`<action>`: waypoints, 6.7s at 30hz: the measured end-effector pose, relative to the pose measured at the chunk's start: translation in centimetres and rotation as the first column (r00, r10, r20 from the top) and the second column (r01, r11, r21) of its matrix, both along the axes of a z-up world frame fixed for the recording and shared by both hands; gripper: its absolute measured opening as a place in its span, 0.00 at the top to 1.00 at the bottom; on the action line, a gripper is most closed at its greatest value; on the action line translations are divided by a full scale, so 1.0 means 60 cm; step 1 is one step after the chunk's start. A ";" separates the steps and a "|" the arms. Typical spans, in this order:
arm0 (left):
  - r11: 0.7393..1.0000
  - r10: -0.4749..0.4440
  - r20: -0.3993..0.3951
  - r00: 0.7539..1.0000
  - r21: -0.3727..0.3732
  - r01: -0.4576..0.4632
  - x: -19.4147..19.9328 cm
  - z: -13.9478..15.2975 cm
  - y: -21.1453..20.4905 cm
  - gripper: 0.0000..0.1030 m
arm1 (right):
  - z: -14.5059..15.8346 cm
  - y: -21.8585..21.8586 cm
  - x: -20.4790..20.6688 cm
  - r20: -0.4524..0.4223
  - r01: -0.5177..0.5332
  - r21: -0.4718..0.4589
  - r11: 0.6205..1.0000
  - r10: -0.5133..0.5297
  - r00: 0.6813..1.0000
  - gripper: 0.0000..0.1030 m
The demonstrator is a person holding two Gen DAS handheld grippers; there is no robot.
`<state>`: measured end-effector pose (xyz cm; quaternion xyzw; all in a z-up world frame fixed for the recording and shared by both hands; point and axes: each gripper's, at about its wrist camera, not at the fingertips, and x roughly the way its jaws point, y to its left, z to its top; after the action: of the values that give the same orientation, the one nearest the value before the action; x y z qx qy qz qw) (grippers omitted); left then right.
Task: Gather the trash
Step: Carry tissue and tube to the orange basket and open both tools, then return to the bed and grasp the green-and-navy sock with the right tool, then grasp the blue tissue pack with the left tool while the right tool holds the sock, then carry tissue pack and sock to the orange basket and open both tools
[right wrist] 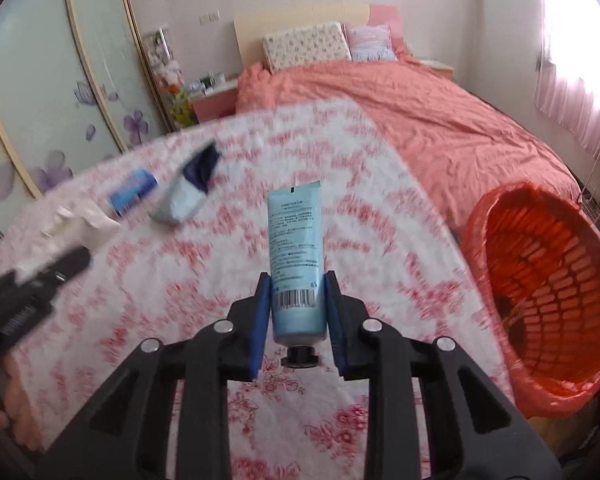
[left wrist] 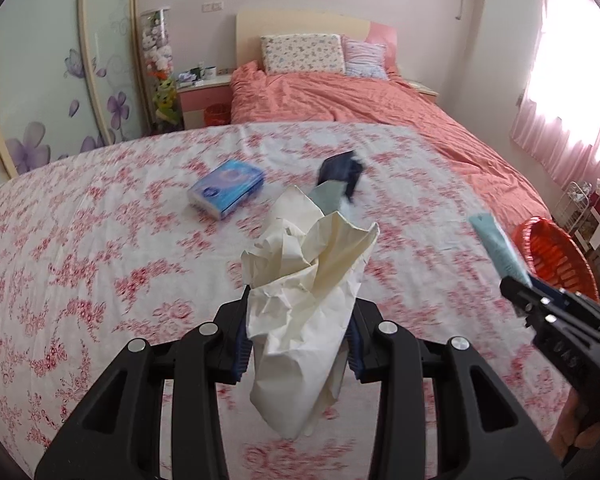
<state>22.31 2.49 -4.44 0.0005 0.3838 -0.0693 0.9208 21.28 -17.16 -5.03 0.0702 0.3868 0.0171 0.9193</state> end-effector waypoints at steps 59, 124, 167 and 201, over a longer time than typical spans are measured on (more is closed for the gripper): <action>0.995 -0.051 -0.078 0.996 0.081 0.058 0.030 -0.036 -0.132 0.04 | 0.009 -0.236 -0.053 0.050 0.202 0.019 0.979 -0.202 0.978 0.14; 0.994 0.063 -0.097 0.993 0.092 -0.054 0.160 -0.083 0.076 0.49 | -0.064 0.008 0.111 -0.103 -0.009 0.026 1.000 0.012 0.995 0.63; 0.988 0.098 -0.089 0.991 0.129 -0.086 0.073 -0.080 0.033 0.47 | -0.067 0.009 0.089 -0.089 -0.020 -0.008 1.000 0.019 0.996 0.61; 0.991 0.117 -0.097 0.988 0.081 -0.110 0.053 -0.076 0.042 0.50 | -0.051 0.008 0.073 -0.062 -0.050 0.030 0.998 0.052 0.997 0.84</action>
<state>25.49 5.02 -8.97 0.0100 0.4321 -0.0021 0.9018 25.65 -16.65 -8.06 0.0739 0.4166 0.0437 0.9050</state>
